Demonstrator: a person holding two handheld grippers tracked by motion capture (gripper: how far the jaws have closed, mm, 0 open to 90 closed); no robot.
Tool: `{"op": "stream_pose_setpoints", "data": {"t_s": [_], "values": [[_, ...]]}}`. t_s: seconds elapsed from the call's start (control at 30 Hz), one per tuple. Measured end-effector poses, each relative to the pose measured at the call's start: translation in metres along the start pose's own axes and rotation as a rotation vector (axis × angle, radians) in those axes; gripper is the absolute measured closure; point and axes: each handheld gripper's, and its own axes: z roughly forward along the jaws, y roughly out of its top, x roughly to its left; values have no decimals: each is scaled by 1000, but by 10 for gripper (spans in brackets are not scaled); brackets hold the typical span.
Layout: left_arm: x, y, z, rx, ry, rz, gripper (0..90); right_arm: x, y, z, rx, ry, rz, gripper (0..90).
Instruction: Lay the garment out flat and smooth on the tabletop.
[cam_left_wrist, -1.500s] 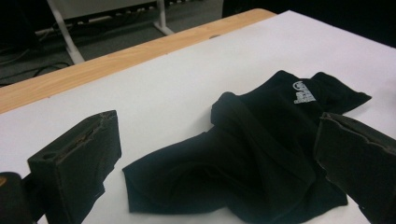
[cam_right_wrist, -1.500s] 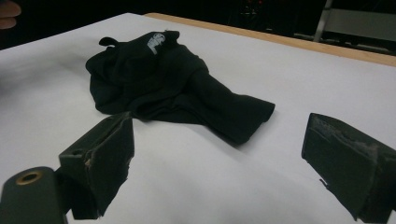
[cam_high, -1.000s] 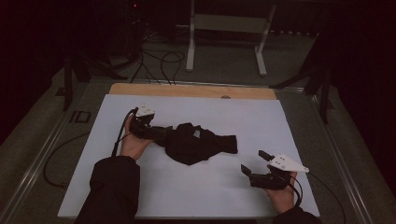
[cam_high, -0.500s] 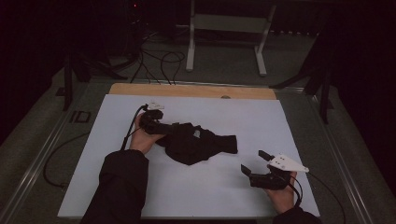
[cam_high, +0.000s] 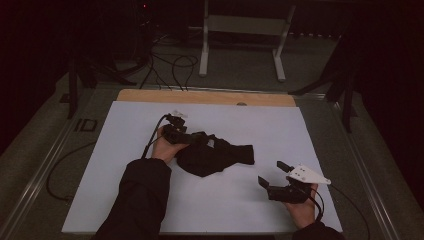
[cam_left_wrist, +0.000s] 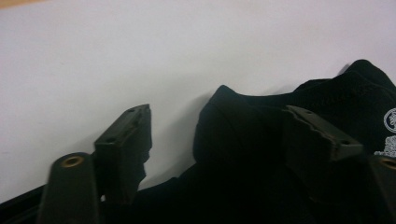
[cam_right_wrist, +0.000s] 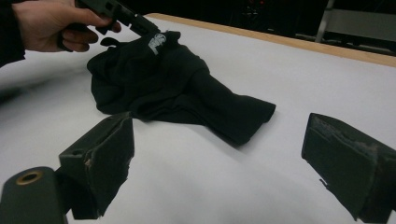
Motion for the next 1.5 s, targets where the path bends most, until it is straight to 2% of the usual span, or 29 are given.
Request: {"op": "stream_pose_setpoints", "data": {"t_s": [0.07,0.17,0.2,0.23,0.33,0.43,0.57,0.7,0.73,0.77,0.8,0.87,0.93,1.03,1.13,1.17,1.2,1.27,1.33,1.4,1.43,1.5], "values": [[0,-1,3,10,-23,-1,343,0,0,0,1,0,-2,97],[-1,-2,4,18,-32,-4,445,0,0,0,2,1,-2,97],[-3,-3,4,26,-14,7,445,0,0,0,2,1,-3,97],[-4,-3,3,22,-6,18,531,0,0,0,2,0,-3,97],[-10,-2,0,15,1,68,685,0,0,0,3,0,-2,97],[-16,-1,-6,9,15,100,800,0,0,0,2,-1,-4,97],[-29,0,-25,-42,30,155,825,0,0,0,1,-4,-3,97],[-49,-6,-49,-113,51,216,824,0,0,0,2,-4,-4,97],[-55,-9,-55,-124,64,234,824,1,0,0,2,-5,-5,97],[-55,-9,-55,-124,64,234,825,1,0,0,2,-5,-5,97],[-68,-20,-68,-158,57,262,825,1,0,0,3,-6,-6,98],[-80,-33,-76,-169,52,280,824,1,0,0,5,-4,-5,98],[-90,-49,-79,-150,52,314,824,1,0,0,4,-3,-7,98],[-99,-73,-77,-128,30,319,824,2,0,1,5,-2,-8,98],[-105,-95,-67,-59,17,343,816,3,0,2,7,-1,-11,98],[-105,-95,-67,-59,17,343,806,3,0,2,7,-1,-11,98],[-105,-105,-61,-24,14,342,806,3,0,2,8,0,-11,98],[-102,-110,-58,-8,-12,317,689,3,0,2,11,-2,-12,98],[-101,-113,-62,-20,-33,303,568,3,0,2,9,-1,-11,99],[-100,-112,-70,-52,-58,300,467,3,0,2,10,-2,-8,99],[-99,-112,-75,-79,-60,297,438,3,0,2,12,0,-8,99],[-94,-108,-85,-129,-91,289,408,3,0,2,14,1,-9,99]]}}
